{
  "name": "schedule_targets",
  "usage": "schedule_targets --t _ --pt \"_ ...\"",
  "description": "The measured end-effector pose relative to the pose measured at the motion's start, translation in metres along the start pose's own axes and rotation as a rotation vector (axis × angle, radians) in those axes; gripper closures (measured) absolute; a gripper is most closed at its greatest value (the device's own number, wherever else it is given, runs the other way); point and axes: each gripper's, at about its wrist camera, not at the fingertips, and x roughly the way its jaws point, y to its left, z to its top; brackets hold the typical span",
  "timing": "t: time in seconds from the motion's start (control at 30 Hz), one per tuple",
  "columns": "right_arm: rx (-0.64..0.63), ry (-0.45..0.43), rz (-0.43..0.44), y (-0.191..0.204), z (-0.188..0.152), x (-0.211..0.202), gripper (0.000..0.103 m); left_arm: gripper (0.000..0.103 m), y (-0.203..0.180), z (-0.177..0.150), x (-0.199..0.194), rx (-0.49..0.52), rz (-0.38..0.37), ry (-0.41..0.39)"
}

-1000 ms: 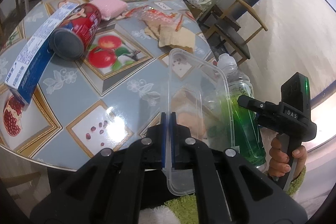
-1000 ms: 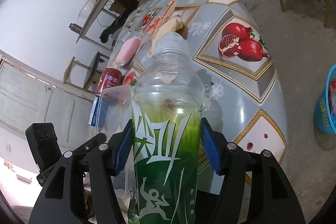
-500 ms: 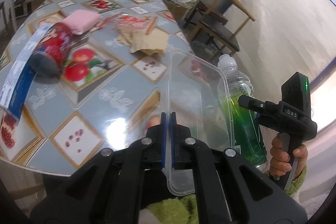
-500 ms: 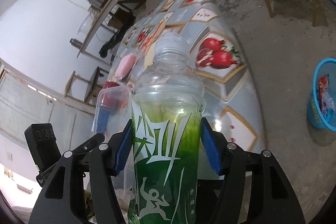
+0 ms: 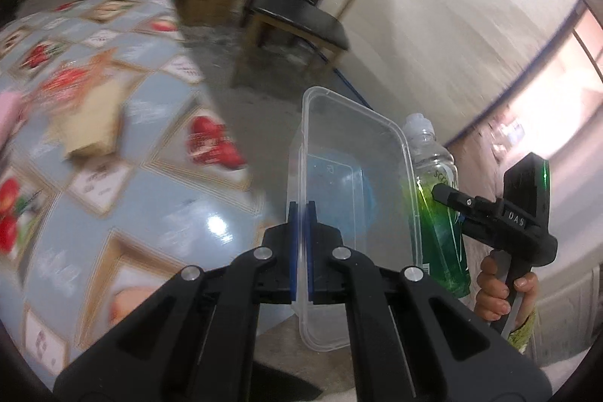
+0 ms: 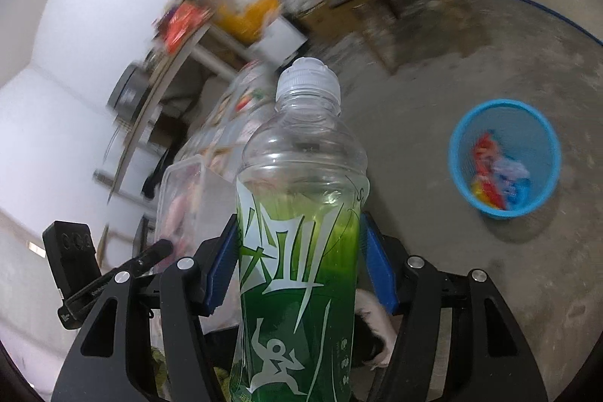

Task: Collect trash
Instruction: 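Open both grippers to drop the container and bottle into the wastebasket, then move both tools back over the table toward the remaining trash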

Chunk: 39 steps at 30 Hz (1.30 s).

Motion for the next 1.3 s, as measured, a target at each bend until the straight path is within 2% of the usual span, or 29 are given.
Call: schedule_targets --t 0.13,0.3,0.43,0.5,0.57,0.6,0.63,0.67,0.73,0.83,0.97,1.13,1.3 --pt "0.097 -0.026 -0.059 -0.05 0.003 -0.014 0.043 0.101 -0.026 0.018 0.049 0.029 -0.04 0.09" --pt "0.217 -0.006 -0.089 -0.108 0.014 -0.007 0.043 0.101 -0.056 0.035 0.125 0.039 -0.067 0.23" --pt "0.291 0.023 -0.114 -0.15 0.034 0.012 0.043 0.101 -0.078 0.046 0.175 0.062 -0.058 0.292" --pt "0.321 0.031 -0.129 -0.173 0.055 0.025 0.042 0.101 -0.092 0.056 0.202 0.072 -0.056 0.298" --pt "0.344 0.037 -0.141 -0.193 0.073 0.039 0.04 0.086 -0.102 0.065 0.223 0.091 -0.047 0.288" --pt "0.371 0.037 -0.174 -0.21 0.084 0.047 0.037 0.066 -0.107 0.069 0.233 0.091 -0.04 0.282" --pt "0.385 0.032 -0.198 -0.22 0.089 0.053 0.033 0.053 -0.109 0.073 0.238 0.085 -0.035 0.271" --pt "0.404 0.025 -0.227 -0.233 0.093 0.058 0.033 0.053 -0.112 0.076 0.243 0.075 -0.034 0.252" --pt "0.44 0.016 -0.284 -0.252 0.093 0.067 0.033 0.052 -0.113 0.076 0.243 0.06 -0.06 0.247" --pt "0.455 0.021 -0.297 -0.266 0.081 0.077 0.033 0.048 -0.108 0.071 0.228 0.063 -0.108 0.221" --pt "0.449 0.048 -0.326 -0.271 0.058 0.088 0.033 0.046 -0.101 0.065 0.208 0.121 -0.085 0.189" --pt "0.474 0.038 -0.308 -0.27 0.029 0.079 0.033 0.045 -0.079 0.06 0.181 0.095 -0.079 0.176" --pt "0.461 0.013 -0.307 -0.253 0.013 0.055 0.033 0.038 -0.059 0.049 0.136 0.079 -0.067 0.113"
